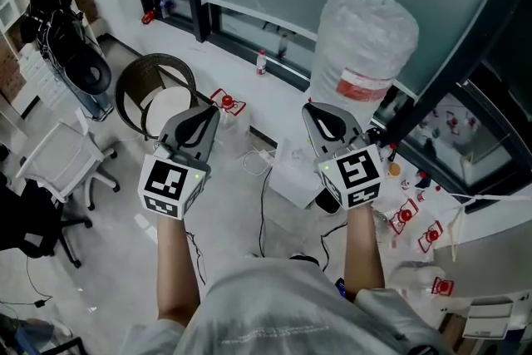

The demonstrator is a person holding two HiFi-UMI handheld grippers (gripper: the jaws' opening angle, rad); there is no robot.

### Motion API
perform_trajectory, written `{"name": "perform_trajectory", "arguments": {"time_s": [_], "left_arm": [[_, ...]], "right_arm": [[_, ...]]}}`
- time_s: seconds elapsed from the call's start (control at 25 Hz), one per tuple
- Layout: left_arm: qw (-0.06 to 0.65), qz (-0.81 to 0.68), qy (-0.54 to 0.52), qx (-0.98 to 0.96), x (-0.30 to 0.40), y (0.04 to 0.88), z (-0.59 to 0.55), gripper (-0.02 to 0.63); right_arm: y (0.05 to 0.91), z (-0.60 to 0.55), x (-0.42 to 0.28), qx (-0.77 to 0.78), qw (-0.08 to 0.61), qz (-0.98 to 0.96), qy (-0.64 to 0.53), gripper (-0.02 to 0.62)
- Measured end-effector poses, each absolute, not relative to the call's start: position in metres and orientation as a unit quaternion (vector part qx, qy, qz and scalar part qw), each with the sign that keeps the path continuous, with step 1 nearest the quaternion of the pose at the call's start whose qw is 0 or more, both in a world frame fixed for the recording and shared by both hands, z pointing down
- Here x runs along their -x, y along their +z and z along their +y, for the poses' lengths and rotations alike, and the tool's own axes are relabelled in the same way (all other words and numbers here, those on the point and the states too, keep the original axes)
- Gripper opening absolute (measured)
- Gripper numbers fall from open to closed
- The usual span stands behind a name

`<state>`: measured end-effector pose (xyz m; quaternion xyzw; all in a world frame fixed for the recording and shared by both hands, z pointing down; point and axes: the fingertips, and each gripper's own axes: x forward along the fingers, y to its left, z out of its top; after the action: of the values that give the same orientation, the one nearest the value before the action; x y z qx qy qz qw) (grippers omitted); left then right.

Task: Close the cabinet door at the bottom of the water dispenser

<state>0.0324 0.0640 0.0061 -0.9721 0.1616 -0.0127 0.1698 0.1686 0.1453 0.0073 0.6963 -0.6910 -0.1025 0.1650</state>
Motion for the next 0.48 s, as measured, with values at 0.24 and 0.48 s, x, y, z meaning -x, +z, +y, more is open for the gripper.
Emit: {"name": "perform_trajectory", "arguments": {"time_s": [0.24, 0.48], "left_arm": [[0.180, 0.149, -0.010, 0.972, -0.032, 0.002, 0.066, 0.021], [0.168, 0.151, -0.010, 0.974, -0.030, 0.007, 0.060, 0.021]], "right_arm": [[0.005, 0.143, -0.164, -0.696, 0.166, -0.691, -0.107, 0.028], [0.016, 0.140, -0.167, -0.702, 0.175, -0.684, -0.095, 0.028]]}}
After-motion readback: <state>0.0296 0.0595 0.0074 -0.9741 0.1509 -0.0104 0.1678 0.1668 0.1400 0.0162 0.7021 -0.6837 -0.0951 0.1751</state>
